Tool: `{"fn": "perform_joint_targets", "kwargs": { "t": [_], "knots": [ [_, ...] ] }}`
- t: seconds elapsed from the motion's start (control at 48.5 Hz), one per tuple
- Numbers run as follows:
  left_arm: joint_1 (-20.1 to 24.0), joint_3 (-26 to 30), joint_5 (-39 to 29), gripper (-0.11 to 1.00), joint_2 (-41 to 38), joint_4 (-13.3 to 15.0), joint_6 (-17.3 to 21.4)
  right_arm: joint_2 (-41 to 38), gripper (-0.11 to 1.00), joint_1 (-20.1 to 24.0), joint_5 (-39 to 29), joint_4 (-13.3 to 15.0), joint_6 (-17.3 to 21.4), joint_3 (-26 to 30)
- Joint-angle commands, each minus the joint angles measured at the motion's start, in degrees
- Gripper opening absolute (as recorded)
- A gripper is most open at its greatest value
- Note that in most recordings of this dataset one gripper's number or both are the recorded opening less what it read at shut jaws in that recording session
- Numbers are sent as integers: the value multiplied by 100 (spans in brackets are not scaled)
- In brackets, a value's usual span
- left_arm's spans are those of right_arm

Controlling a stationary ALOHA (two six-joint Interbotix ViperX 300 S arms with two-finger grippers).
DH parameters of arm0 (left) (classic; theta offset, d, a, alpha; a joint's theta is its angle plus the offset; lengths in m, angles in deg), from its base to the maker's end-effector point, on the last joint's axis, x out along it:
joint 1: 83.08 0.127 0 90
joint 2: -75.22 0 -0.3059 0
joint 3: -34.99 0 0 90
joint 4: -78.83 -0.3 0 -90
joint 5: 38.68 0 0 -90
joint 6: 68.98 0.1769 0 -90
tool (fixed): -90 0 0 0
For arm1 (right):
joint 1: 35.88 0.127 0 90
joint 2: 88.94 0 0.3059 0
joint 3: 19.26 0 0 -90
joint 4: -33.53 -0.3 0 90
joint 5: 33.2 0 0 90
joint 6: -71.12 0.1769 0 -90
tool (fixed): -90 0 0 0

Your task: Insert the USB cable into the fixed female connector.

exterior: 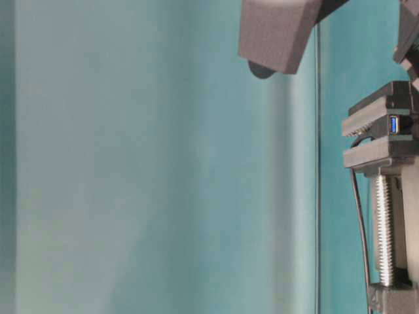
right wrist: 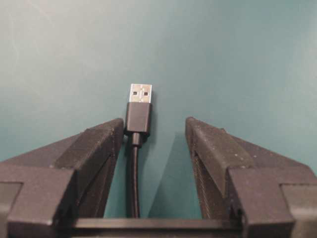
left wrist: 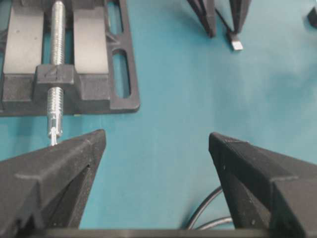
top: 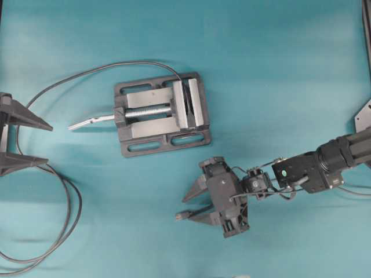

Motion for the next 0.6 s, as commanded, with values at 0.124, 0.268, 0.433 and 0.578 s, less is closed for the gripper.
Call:
{"fn": "perform_joint_targets", "kwargs": {
  "t": [0.124, 0.268, 0.433, 0.578],
  "knots": [
    [-9, 35, 141, 100, -88, 9, -79, 88, 56, 70, 44, -26, 185, 35],
    [9, 35, 149, 100, -88, 9, -79, 88, 55, 158, 44, -18, 316, 26],
    [9, 44, 158, 100, -88, 9, -79, 88, 47, 202, 35, -18, 325, 18],
    [0, 53, 158, 100, -88, 9, -97, 88, 36, 229, 35, -18, 325, 9]
  ]
}}
